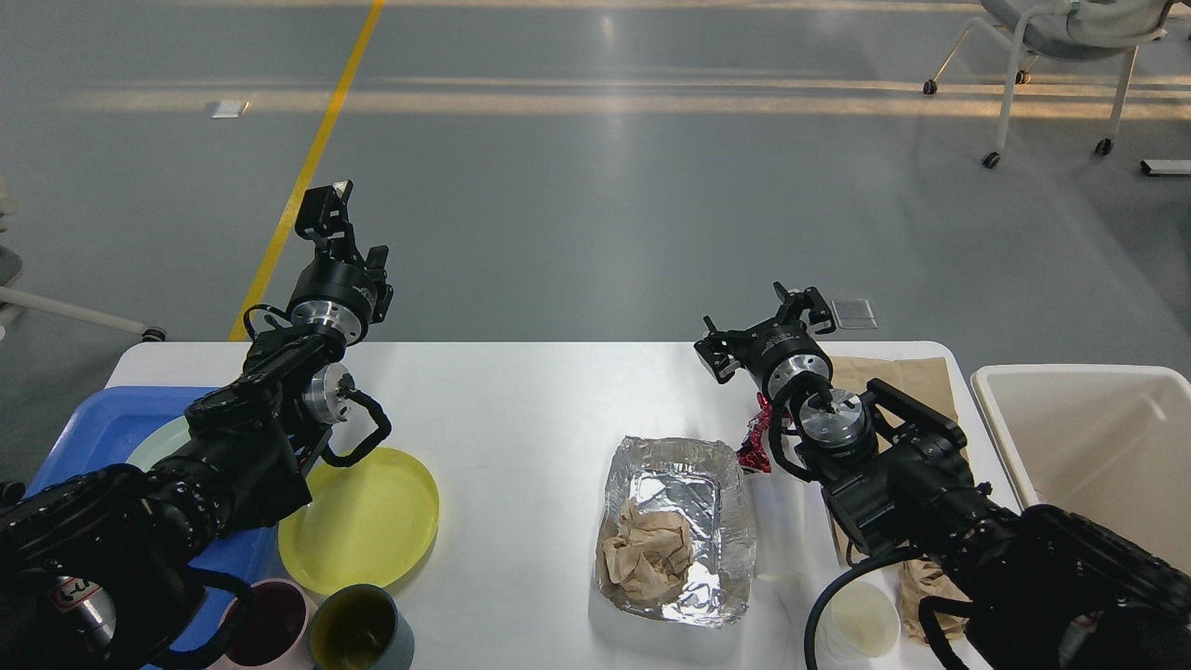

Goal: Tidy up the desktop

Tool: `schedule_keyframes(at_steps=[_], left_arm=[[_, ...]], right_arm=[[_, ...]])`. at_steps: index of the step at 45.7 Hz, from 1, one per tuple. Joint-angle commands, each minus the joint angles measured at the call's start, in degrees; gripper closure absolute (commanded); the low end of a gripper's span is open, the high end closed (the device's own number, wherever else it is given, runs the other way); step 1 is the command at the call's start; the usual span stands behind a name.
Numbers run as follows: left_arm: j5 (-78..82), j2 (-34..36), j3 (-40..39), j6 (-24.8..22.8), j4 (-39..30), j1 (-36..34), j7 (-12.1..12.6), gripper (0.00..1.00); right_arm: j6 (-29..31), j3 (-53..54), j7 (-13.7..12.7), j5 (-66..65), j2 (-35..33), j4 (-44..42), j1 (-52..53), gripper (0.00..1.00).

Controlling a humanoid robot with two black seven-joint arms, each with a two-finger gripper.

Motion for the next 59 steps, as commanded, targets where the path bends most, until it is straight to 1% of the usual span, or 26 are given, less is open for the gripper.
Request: schedule_keyframes(at_steps=[1,6,25,35,42,59], left_arm=[[-0.1,0.33,-0.01,-0.09,0.0,0.12,-0.36,0.01],[-0.54,0.16,-0.44,-0.26,0.0,0.21,-0.88,0.01],[-0.45,-0.11,-0.09,-0.61,0.0,2.58,-0.88,0.01],[-0.28,-0.19,-0.01,-0.7,0.0,2.76,-0.8,0.01],[-0.1,0.24,-0.36,-0.79,-0.61,4.78,-0.8,0.01],[-0.02,0.6,0.79,-0.79,-0.61,4.34,-0.62,0.01]], right_arm=[[0.0,0.0,0.0,0.0,-0.08,0.0,0.05,0.0],[0.0,0.0,0.0,0.0,-0.08,0.0,0.05,0.0],[0.0,0.0,0.0,0.0,-0.08,0.0,0.05,0.0],[0.0,0.0,0.0,0.0,-0.08,0.0,0.05,0.0],[0.0,0.0,0.0,0.0,-0.08,0.0,0.05,0.0],[0.0,0.0,0.0,0.0,-0.08,0.0,0.05,0.0]])
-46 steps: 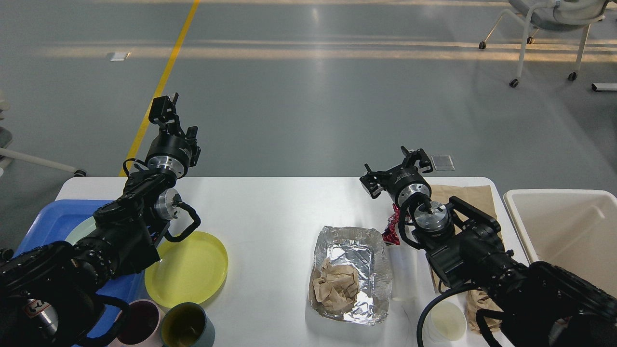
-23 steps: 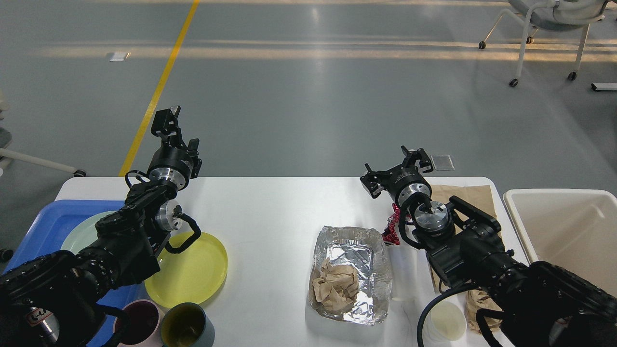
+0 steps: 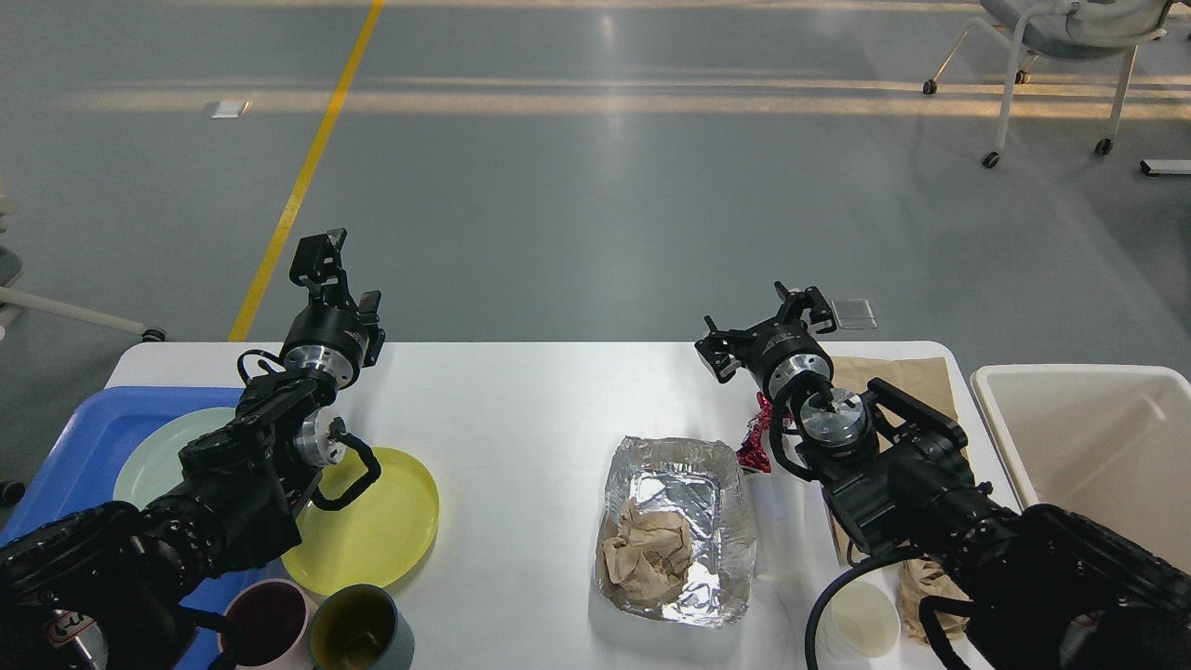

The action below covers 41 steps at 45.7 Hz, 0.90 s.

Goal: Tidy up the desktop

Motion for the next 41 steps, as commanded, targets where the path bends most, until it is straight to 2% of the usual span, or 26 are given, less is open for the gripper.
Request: schedule_keyframes(at_steps=[1,5,17,20,23,26,32,41], left_arm=[[-0.16,0.01,0.55,0.0,0.18,-0.82,0.0,0.01],[-0.43,-0.08,3.09,0.0,0.62,-2.49,0.09,0.01],[-0.6,0.1,24.88,0.0,0.71,-8.91,1.14,0.01],[-0.52,0.19,30.94,-0.26,0.54,-10.22,2.28,0.01],[-0.52,0.54,37.01,-1.66,0.18,-12.16,4.47,0.01],[-0.52,1.59,42.98,-5.43,0.01,-14.18,7.28,0.01],[-0.43,4.05,52.83,-17.38,-0.6,-18.75,11.51,0.02],[-0.08,8.53,65.66,-35.22,-6.31,-26.39,12.3,0.01]], right_arm=[[0.0,0.0,0.03,0.0,0.0,0.0,0.0,0.0],[0.0,0.0,0.03,0.0,0.0,0.0,0.0,0.0],[0.0,0.0,0.03,0.0,0.0,0.0,0.0,0.0],[0.0,0.0,0.03,0.0,0.0,0.0,0.0,0.0],[0.0,0.0,0.03,0.0,0.0,0.0,-0.09,0.0],[0.0,0.0,0.03,0.0,0.0,0.0,-0.01,0.0],[0.0,0.0,0.03,0.0,0.09,0.0,-0.09,0.0],[0.0,0.0,-0.06,0.0,0.0,0.0,-0.01,0.0]])
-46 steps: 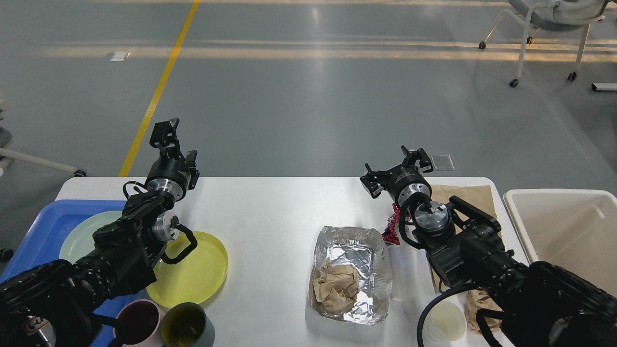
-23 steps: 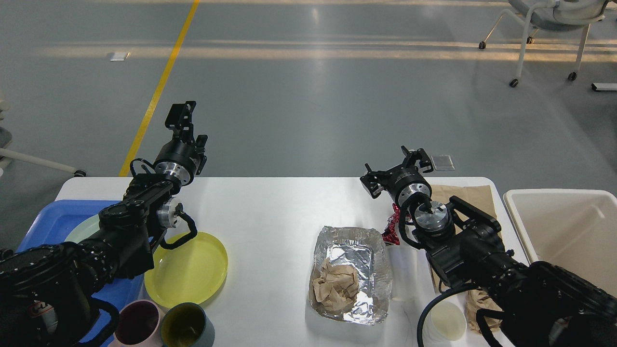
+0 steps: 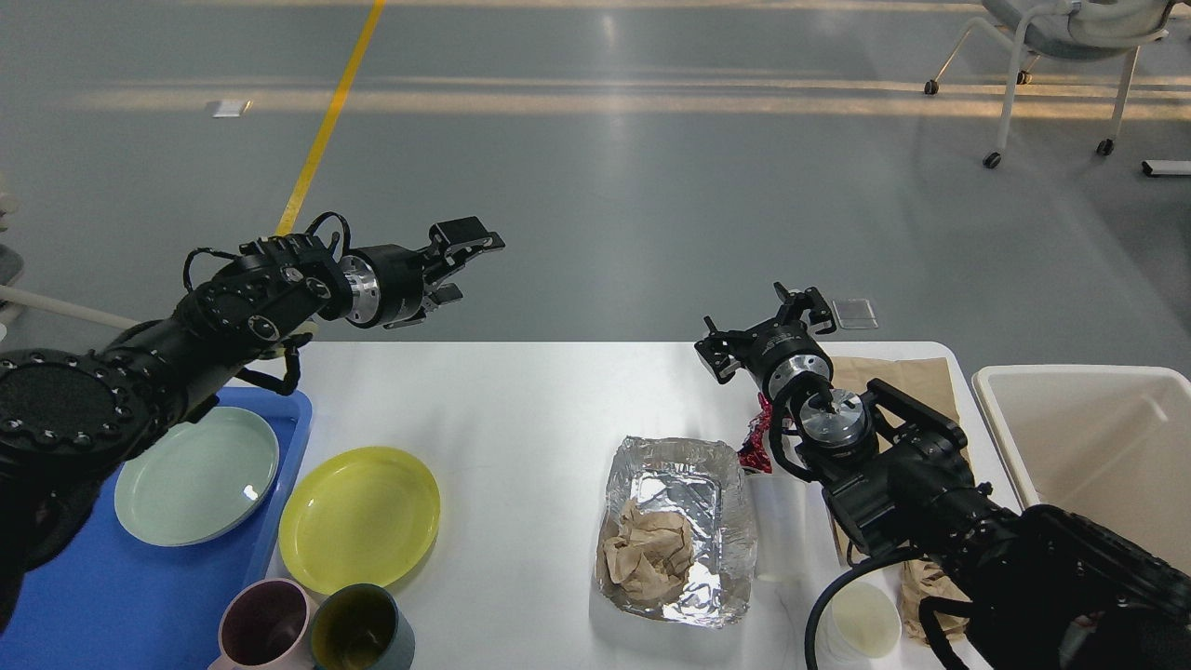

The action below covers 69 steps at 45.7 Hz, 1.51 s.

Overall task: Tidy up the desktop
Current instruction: 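Raise the left gripper up and away from the yellow plate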

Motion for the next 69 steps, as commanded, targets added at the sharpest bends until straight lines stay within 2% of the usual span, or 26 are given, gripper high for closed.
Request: schedule_keyframes(at_steps=[1,5,10,18,31,47,54,61,69], left_arm=[[0.2,3.69,8.36,-11.6,-4.43,-5.93,0.25,0.01],[0.2,5.45,12.75,-17.4,-7.42,-10.85,0.25,0.01],[0.29,6.07,18.38,-22.5,-12.07,-17.44,0.16,0.01],[0.29,7.56,31.56,-27.77,-24.72,-31.32,0.08,0.01],[0.55,9.58,47.38,-27.77,-47.14,-51.8,0.78,0.01],[1.34,14.42,54.86,-27.77,-65.77,-71.67,1.04,0.01],[1.34,14.68,57.94,-27.77,-71.14,-78.71,1.13,0.01],[1.34,14.6,58.73,-27.77,-74.39,-83.19,2.54,0.01],[1.34,13.89,58.73,-27.77,-75.63,-82.94,2.8,0.01]], right_arm=[[0.0,0.0,0.0,0.0,-0.03,0.0,0.08,0.0],[0.0,0.0,0.0,0.0,-0.03,0.0,0.08,0.0],[0.0,0.0,0.0,0.0,-0.03,0.0,0.08,0.0],[0.0,0.0,0.0,0.0,-0.03,0.0,-0.01,0.0],[0.0,0.0,0.0,0.0,-0.03,0.0,-0.01,0.0],[0.0,0.0,-0.09,0.0,-0.03,0.0,-0.01,0.0],[0.0,0.0,0.0,0.0,-0.03,0.0,0.08,0.0],[0.0,0.0,0.0,0.0,-0.03,0.0,0.08,0.0],[0.0,0.0,0.0,0.0,-0.03,0.0,-0.01,0.0]])
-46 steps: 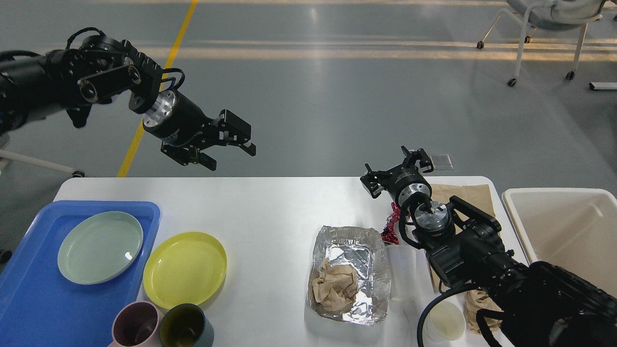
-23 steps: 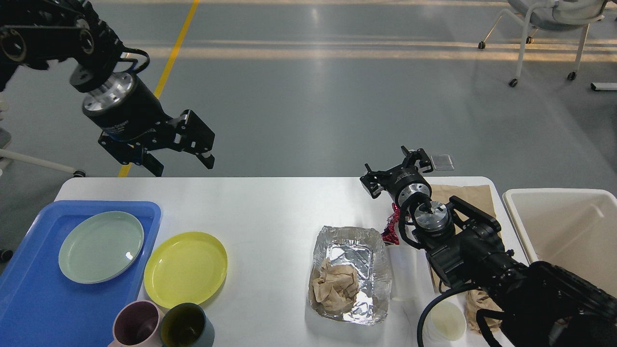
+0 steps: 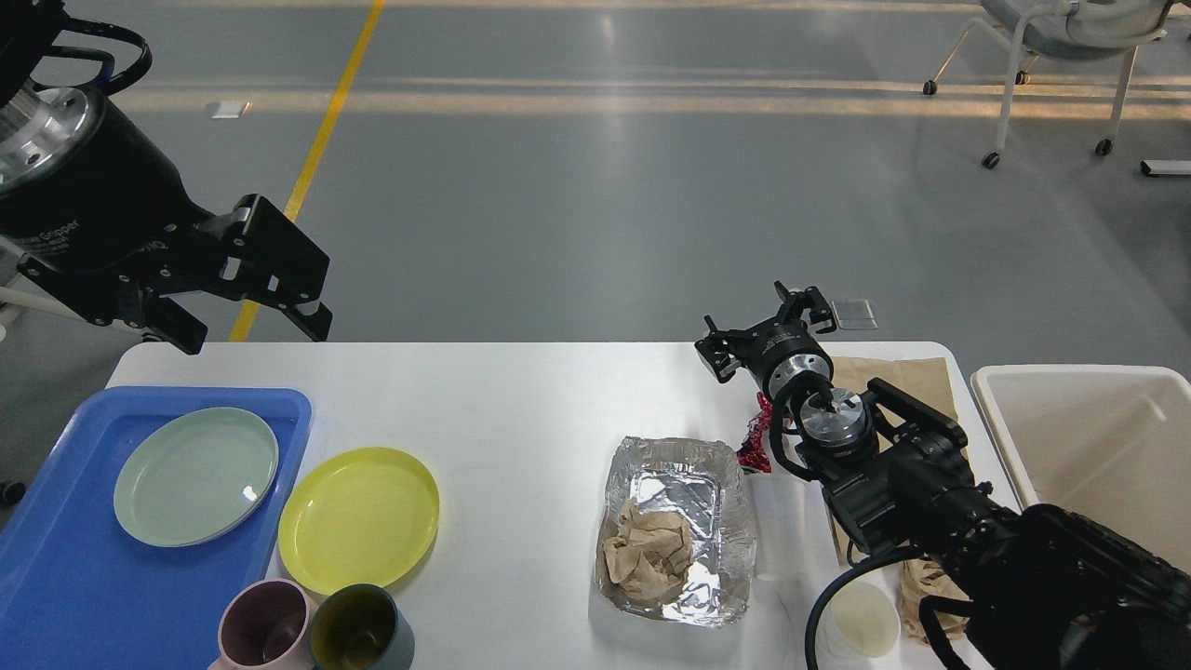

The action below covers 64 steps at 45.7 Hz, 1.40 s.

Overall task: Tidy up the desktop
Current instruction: 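Raise the left gripper up and away from the yellow plate, then lower the left gripper toward the dark green cup by the yellow plate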

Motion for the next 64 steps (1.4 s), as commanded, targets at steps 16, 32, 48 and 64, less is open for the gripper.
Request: schedule_keyframes(at_steps=[16,32,48,64], left_arm=[[0.0,-1.07,-1.65,2.61,-0.05,19.46,6.5,0.01],[1.14,-2.03,-7.98,16.51,4.95,37.31,6.6,0.01],[0.96,-4.23,-12.2,17.65,15.23,45.05,3.16,0.01],[2.53,-6.87,-12.11,17.65,21.74,47.16,3.95,0.02]], right_arm=[[0.0,0.0,0.02,0.0,0.0,0.0,-0.01,0.0],[0.0,0.0,0.02,0.0,0.0,0.0,-0.01,0.0],[0.0,0.0,0.02,0.0,0.0,0.0,-0.01,0.0],[0.0,0.0,0.02,0.0,0.0,0.08,-0.01,0.0]])
